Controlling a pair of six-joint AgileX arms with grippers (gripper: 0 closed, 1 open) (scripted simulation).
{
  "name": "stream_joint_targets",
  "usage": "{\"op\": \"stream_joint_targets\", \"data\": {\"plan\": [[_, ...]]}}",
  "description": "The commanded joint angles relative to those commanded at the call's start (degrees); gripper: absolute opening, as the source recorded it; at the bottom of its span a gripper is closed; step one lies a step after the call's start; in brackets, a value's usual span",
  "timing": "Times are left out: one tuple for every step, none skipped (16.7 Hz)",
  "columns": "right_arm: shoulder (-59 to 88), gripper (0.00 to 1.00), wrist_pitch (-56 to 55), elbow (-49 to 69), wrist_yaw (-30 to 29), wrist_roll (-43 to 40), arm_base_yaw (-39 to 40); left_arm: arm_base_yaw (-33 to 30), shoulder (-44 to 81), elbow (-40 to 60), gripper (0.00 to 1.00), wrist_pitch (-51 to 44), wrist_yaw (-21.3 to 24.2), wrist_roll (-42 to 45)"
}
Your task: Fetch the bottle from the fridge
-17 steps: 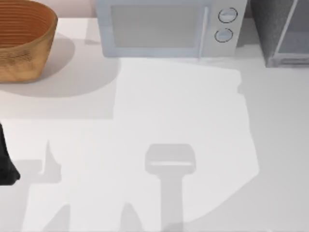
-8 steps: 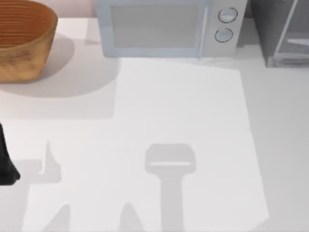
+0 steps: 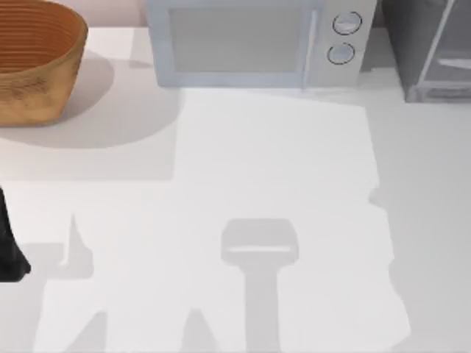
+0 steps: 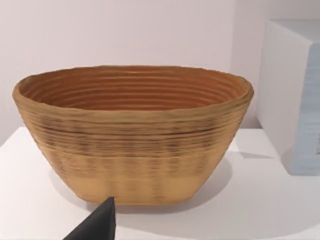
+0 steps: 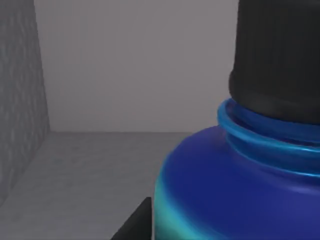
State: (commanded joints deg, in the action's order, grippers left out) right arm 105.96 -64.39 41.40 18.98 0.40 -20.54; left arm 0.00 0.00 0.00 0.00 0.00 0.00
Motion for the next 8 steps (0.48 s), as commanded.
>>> {"op": "stream_joint_targets", "data": {"plan": [[-1.56,0.00,1.02,-0.66,-0.30,-0.06,0.32,0.00,0.00,0.00,1.00,0.00,0.00,0.00],[-3.51,0.00,2.24,-1.44,-0.67,-0.13,0.70,0.00,0.00,0.00,1.00,0.00,0.00,0.00],[-5.86,0.00,3.65,-2.34,-1.11,-0.20,1.14,0.00,0.00,0.00,1.00,0.00,0.00,0.00],[-8.61,0.00,5.26,-3.37,-1.62,-0.26,1.63,0.00,0.00,0.00,1.00,0.00,0.00,0.00],[-11.79,0.00,7.10,-4.55,-2.20,-0.33,2.19,0.00,0.00,0.00,1.00,0.00,0.00,0.00],[-15.17,0.00,9.12,-5.84,-2.82,-0.38,2.81,0.00,0.00,0.00,1.00,0.00,0.00,0.00],[-18.81,0.00,11.32,-7.25,-3.49,-0.43,3.50,0.00,0.00,0.00,1.00,0.00,0.00,0.00],[-22.72,0.00,13.69,-8.77,-4.21,-0.47,4.24,0.00,0.00,0.00,1.00,0.00,0.00,0.00]]}}
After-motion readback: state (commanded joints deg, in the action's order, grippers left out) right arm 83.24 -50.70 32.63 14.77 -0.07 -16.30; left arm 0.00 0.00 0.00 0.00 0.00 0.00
